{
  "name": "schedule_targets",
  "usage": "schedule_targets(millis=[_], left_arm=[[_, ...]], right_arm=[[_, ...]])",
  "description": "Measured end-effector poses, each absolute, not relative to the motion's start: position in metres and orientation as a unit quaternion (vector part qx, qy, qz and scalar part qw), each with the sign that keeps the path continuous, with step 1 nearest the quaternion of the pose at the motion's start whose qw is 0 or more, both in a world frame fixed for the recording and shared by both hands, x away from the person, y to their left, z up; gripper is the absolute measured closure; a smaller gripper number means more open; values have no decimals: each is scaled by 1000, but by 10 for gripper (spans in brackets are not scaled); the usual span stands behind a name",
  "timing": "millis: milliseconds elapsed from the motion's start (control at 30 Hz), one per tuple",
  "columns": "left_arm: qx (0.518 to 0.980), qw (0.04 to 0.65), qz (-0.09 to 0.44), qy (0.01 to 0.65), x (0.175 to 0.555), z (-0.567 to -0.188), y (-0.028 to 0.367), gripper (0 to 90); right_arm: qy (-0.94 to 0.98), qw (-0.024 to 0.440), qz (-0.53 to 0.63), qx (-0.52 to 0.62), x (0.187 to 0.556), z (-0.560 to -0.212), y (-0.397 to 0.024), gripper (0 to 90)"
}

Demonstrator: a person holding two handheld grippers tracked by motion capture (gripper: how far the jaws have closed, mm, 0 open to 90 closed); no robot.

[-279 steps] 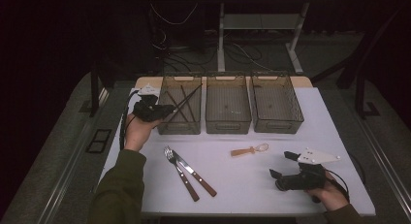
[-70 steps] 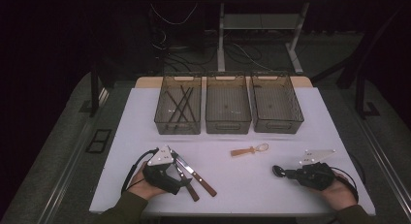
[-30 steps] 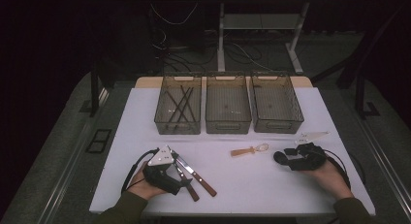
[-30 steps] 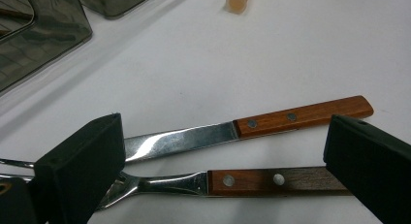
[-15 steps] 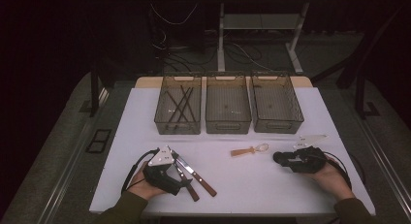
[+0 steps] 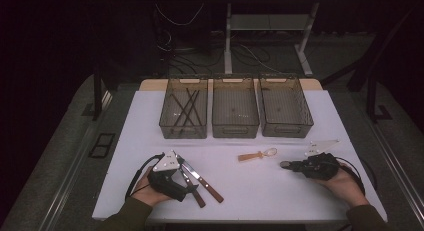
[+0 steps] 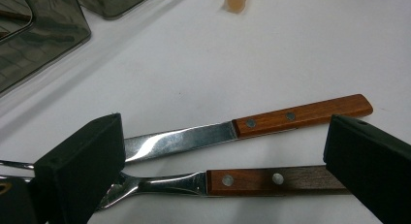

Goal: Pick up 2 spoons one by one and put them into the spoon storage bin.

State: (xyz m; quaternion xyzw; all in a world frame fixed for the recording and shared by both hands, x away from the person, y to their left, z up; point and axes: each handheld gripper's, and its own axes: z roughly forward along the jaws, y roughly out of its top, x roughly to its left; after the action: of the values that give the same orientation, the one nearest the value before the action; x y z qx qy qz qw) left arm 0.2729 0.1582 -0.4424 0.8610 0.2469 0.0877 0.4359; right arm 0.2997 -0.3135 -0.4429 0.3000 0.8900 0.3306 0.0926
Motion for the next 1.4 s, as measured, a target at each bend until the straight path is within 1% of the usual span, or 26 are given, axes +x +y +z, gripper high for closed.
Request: schedule_targets(millis=[200, 500, 667, 833, 1067, 1400], left_arm=[[861, 436, 87, 246, 273, -442, 158, 9], [854, 449, 85, 247, 272, -442, 158, 9], [853, 450, 81, 250, 272, -442, 159, 9], [851, 457, 77, 249, 272, -442, 159, 9], [851, 456, 76, 248, 272, -442, 159, 0], [846, 459, 77, 260, 273, -442, 159, 0]], right_arm=[[892, 81, 327, 301, 300, -445, -313, 872], [890, 77, 330, 305, 300, -445, -314, 876], [884, 63, 334, 321, 301, -443, -315, 876], [878, 70, 342, 329, 301, -439, -314, 876], [859, 82, 372, 341, 304, -424, -309, 876], [844, 97, 395, 349, 318, -408, -289, 876]])
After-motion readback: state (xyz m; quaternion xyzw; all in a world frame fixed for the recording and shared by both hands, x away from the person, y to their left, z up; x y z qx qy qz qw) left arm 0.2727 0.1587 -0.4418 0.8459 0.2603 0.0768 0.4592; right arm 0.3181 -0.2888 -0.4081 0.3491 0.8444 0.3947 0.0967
